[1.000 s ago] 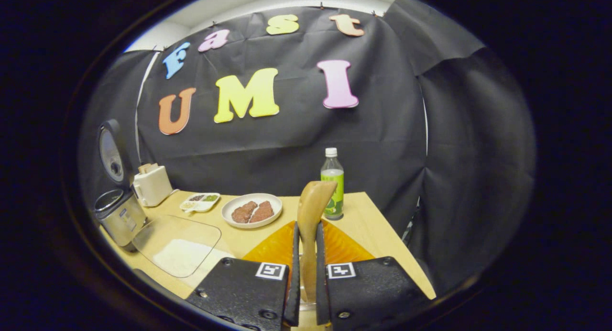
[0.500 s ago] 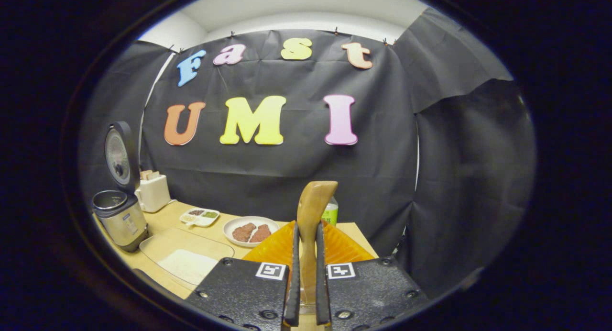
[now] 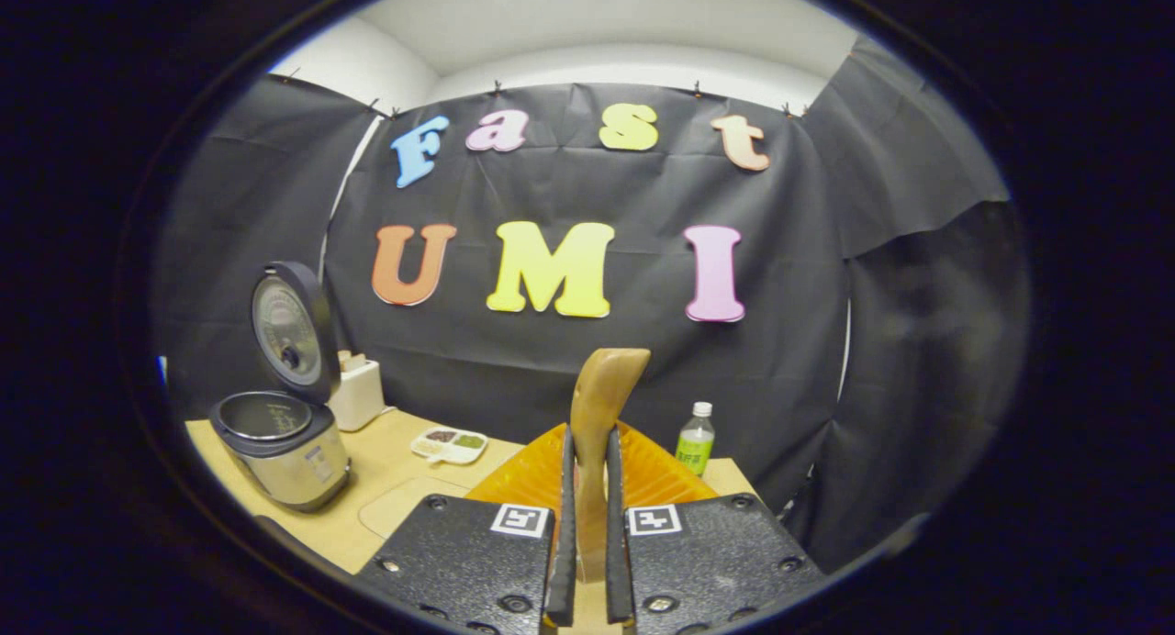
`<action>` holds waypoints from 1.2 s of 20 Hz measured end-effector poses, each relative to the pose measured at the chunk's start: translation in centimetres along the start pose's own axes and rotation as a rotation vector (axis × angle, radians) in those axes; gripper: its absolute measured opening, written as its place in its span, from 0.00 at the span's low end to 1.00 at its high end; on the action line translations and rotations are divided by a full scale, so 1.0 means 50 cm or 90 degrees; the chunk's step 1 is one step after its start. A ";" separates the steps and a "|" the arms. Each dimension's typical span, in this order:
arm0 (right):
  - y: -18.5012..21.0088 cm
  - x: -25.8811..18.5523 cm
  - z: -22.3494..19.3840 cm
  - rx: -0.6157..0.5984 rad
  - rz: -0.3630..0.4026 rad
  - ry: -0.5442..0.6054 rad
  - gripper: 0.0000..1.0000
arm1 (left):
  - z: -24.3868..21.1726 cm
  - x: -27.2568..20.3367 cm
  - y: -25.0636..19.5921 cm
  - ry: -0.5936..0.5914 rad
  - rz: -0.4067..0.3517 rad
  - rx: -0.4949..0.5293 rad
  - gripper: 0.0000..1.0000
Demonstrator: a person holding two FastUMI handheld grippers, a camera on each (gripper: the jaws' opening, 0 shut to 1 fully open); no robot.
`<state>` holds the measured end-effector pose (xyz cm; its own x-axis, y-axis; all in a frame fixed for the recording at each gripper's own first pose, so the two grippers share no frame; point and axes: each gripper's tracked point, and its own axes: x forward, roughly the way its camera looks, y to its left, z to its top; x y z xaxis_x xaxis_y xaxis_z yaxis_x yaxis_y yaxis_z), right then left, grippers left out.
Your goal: Close the left gripper, press the button to open the rice cooker; take a wooden spoon from the chopstick holder with the right hand, scoop a spoonful of rice and pour it into the rice cooker, then put the wooden spoon back into the chopstick holder.
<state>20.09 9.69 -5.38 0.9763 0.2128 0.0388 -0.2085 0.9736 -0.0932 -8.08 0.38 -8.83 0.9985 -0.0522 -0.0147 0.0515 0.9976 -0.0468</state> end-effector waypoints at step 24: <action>0.185 0.120 -0.278 -0.097 -0.066 0.155 0.15 | -0.027 -0.011 0.071 0.026 0.008 -0.040 0.94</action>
<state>24.83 18.84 -19.86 0.9810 0.0687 -0.1816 -0.1137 0.9614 -0.2506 -8.46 3.90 -10.35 0.9975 -0.0421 -0.0565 0.0358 0.9935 -0.1083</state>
